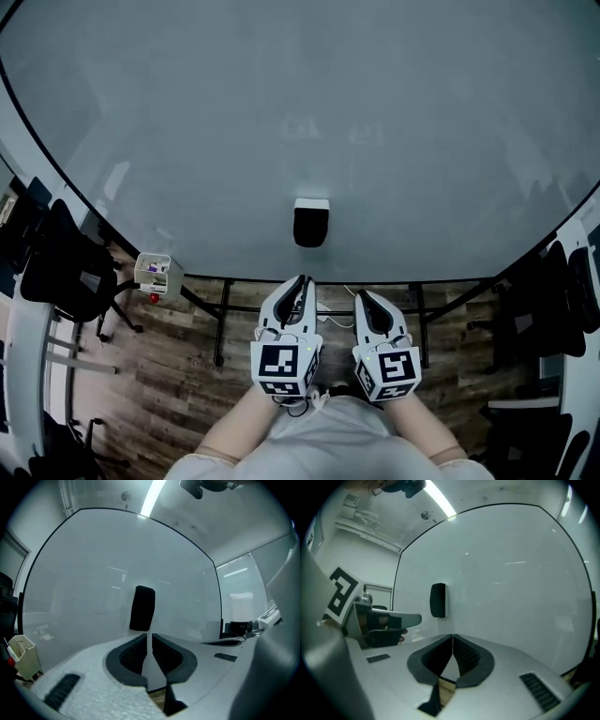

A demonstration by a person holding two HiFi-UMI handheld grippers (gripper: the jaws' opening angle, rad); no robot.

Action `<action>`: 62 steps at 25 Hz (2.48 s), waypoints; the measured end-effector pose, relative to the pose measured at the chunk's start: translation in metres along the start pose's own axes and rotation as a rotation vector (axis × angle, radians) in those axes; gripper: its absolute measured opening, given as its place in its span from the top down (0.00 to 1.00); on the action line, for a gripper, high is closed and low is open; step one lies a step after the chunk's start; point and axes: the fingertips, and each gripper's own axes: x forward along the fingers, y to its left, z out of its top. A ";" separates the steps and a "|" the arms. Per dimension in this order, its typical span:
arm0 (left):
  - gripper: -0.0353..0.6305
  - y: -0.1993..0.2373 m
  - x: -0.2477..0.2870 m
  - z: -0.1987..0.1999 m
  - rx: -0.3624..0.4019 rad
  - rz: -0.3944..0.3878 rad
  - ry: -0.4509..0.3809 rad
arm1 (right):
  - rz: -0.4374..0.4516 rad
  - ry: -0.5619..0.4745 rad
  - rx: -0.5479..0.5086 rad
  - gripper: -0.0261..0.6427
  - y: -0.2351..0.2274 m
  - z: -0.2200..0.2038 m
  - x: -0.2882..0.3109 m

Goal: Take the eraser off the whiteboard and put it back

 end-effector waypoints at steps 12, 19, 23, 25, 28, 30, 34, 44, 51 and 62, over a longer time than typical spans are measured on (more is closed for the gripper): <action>0.51 0.013 0.050 0.038 0.018 0.044 -0.049 | -0.011 0.028 -0.006 0.92 -0.030 0.006 0.038; 0.49 0.025 0.069 0.056 0.047 0.101 -0.058 | -0.004 0.050 -0.007 0.92 -0.037 0.004 0.051; 0.49 0.023 0.077 0.052 0.058 0.100 -0.062 | 0.000 0.057 -0.001 0.92 -0.038 0.003 0.056; 0.49 0.022 0.079 0.052 0.057 0.112 -0.063 | 0.003 0.062 0.003 0.92 -0.039 0.001 0.058; 0.49 0.024 0.080 0.052 0.079 0.148 -0.057 | 0.005 0.070 0.002 0.92 -0.041 0.000 0.061; 0.50 0.027 0.080 0.052 0.090 0.171 -0.055 | 0.007 0.073 0.002 0.92 -0.042 0.000 0.062; 0.52 0.031 0.079 0.052 0.080 0.188 -0.062 | 0.011 0.078 0.002 0.92 -0.040 -0.002 0.063; 0.56 0.030 0.077 0.051 0.102 0.184 -0.042 | -0.024 0.058 0.038 0.92 -0.049 -0.002 0.052; 0.57 0.029 0.072 0.052 0.094 0.186 -0.054 | -0.028 0.059 0.051 0.92 -0.050 -0.005 0.045; 0.57 0.017 0.039 0.030 0.124 0.139 -0.052 | -0.007 0.070 0.054 0.92 -0.035 -0.012 0.033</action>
